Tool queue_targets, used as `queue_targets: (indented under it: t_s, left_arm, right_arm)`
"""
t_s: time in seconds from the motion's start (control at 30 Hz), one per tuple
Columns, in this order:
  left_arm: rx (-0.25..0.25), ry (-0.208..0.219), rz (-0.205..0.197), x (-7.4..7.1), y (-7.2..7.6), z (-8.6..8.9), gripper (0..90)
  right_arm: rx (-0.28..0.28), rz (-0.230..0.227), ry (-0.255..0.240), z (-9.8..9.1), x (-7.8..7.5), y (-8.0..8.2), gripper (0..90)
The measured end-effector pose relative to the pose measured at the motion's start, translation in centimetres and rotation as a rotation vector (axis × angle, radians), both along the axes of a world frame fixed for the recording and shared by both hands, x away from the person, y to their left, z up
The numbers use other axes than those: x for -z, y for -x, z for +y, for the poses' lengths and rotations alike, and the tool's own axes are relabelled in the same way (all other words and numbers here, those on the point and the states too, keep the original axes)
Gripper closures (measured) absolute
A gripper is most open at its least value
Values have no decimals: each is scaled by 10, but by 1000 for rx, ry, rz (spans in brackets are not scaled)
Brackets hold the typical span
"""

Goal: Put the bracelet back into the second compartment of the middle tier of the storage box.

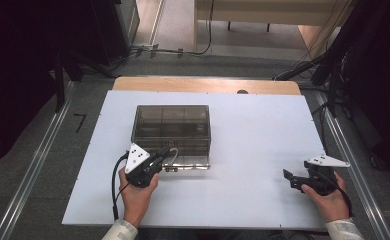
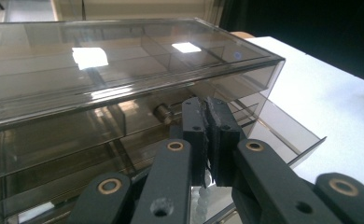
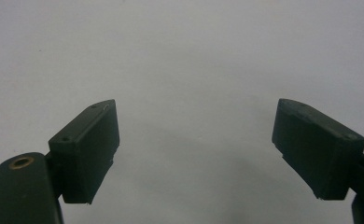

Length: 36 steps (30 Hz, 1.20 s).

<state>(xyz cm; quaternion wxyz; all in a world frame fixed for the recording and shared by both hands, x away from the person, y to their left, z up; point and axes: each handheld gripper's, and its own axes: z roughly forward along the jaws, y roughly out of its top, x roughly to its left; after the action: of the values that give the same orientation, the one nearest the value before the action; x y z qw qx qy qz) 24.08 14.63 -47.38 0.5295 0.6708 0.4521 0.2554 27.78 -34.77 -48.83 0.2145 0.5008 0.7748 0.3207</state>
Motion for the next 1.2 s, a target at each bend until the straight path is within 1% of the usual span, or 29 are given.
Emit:
queue_targets:
  t_s: [0.13,0.27,0.33,0.4,0.5,0.63,0.7,0.87,1.03,1.1,1.2]
  left_arm:
    - [-13,-12,9,1,0,0,882]
    - [-30,-23,7,2,0,1,880]
    - [-37,-21,7,3,0,1,879]
    - [-44,-26,6,3,0,1,856]
    - [-52,-21,5,3,0,1,783]
    - [-65,-18,4,2,1,2,737]
    - [-64,-17,4,2,1,2,727]
    - [-69,-11,5,2,2,3,665]
    - [-74,-6,5,2,3,4,631]
    - [-77,0,6,2,3,4,623]
    - [-82,11,10,2,4,5,588]
  right_arm:
    - [-3,1,-2,0,0,0,133]
    - [-1,1,-2,0,0,0,133]
    - [-2,0,-1,0,0,0,133]
    - [-2,0,0,0,0,0,133]
    - [-1,0,0,0,0,0,133]
    - [-2,-1,0,0,0,0,133]
    - [-2,-1,-1,0,0,0,133]
    - [-3,-1,-3,0,0,0,133]
    - [-2,-4,-6,-1,0,0,133]
    - [-2,-5,-6,-1,0,1,133]
    - [-2,-5,-6,-1,0,0,132]
